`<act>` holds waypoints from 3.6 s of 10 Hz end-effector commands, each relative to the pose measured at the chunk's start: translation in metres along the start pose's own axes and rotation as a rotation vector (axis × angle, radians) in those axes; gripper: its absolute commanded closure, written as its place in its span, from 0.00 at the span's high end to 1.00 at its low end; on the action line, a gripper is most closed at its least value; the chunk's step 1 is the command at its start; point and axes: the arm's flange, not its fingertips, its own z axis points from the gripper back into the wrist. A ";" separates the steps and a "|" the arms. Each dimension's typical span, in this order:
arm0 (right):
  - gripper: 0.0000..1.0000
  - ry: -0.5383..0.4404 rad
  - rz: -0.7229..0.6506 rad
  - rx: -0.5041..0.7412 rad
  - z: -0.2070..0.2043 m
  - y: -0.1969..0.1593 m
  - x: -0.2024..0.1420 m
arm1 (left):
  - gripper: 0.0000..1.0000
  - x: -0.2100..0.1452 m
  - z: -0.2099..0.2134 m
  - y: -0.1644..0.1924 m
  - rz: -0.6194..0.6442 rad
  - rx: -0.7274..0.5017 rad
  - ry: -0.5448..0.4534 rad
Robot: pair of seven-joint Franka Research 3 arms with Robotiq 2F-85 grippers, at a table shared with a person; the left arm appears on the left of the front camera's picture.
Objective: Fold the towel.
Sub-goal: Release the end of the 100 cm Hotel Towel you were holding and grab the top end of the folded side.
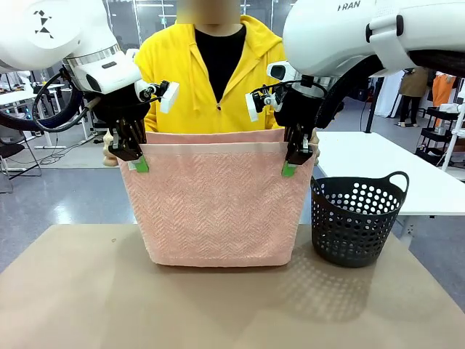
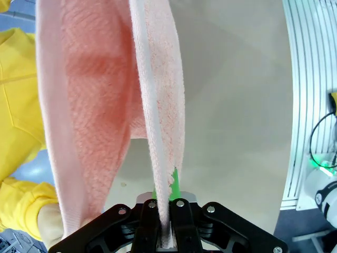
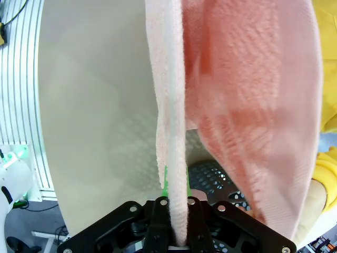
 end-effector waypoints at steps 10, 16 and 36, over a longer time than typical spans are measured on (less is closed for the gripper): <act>0.00 0.002 -0.001 0.000 0.000 0.000 -0.001 | 0.00 -0.001 0.000 0.001 0.001 0.001 0.000; 0.00 0.002 -0.001 0.000 0.000 0.000 -0.001 | 0.03 0.001 0.000 0.000 -0.001 0.000 0.000; 1.00 0.048 0.017 -0.132 0.073 -0.018 0.026 | 1.00 0.014 0.051 0.022 -0.030 0.084 0.011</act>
